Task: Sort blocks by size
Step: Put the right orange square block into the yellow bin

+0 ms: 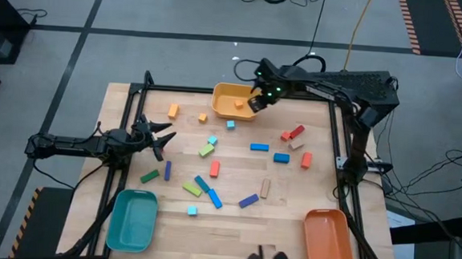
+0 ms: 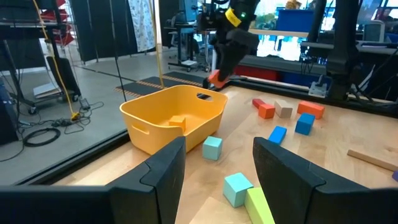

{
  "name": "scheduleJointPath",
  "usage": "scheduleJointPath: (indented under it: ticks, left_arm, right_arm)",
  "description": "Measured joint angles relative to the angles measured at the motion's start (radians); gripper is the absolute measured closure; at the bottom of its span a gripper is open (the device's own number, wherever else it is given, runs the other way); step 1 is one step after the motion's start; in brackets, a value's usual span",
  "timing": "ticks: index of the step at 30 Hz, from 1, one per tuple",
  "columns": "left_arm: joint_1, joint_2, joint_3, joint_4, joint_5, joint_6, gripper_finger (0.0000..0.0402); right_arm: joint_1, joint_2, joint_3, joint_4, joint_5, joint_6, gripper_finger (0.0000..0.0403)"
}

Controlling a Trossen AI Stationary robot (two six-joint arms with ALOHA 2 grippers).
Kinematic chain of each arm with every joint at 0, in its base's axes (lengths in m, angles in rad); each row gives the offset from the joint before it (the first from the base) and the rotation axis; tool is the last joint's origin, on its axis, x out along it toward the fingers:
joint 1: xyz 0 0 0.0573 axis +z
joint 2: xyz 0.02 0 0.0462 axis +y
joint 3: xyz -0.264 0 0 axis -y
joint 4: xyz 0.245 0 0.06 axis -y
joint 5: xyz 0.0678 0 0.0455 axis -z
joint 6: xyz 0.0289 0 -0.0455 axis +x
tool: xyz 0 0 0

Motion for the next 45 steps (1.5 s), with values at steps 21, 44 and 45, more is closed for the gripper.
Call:
scheduleJointPath:
  ticks: [21,44,45]
  left_arm:
    - [0.000,0.000,0.000,-0.006,0.000,-0.004,0.0210]
    - [0.000,0.002,0.000,-0.018,-0.031,-0.007,0.0210]
    - [0.000,0.002,0.000,-0.018,-0.035,-0.008,0.0210]
  right_arm:
    - [0.061,0.384,0.422,0.062,-0.003,-0.107,0.0282]
    - [0.076,0.436,0.424,0.120,0.111,-0.161,0.0226]
    - [0.077,0.436,0.424,0.120,0.111,-0.162,0.0224]
